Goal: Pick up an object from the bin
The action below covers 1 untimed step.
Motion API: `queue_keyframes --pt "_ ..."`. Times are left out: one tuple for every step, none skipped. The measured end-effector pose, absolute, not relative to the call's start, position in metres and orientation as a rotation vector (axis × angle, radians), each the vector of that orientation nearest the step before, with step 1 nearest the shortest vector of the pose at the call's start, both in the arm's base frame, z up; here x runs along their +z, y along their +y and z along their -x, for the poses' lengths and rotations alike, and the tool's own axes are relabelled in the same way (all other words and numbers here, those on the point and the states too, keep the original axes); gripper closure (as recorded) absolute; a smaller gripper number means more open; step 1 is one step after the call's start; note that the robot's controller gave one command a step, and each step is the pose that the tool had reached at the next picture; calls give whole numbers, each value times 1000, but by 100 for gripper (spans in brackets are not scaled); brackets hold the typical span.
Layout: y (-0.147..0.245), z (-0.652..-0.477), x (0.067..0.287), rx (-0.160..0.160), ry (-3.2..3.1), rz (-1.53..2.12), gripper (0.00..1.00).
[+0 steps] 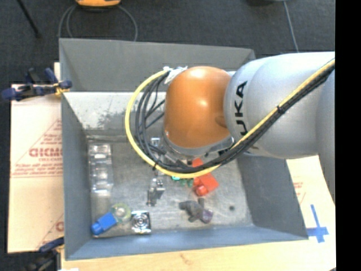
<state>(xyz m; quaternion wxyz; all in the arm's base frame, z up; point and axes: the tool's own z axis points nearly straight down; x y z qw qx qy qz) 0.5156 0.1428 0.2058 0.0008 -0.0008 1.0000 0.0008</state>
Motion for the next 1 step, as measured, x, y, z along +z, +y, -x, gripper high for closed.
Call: queue_keyframes --pt "124 -490 74 7 3132 -88 0"
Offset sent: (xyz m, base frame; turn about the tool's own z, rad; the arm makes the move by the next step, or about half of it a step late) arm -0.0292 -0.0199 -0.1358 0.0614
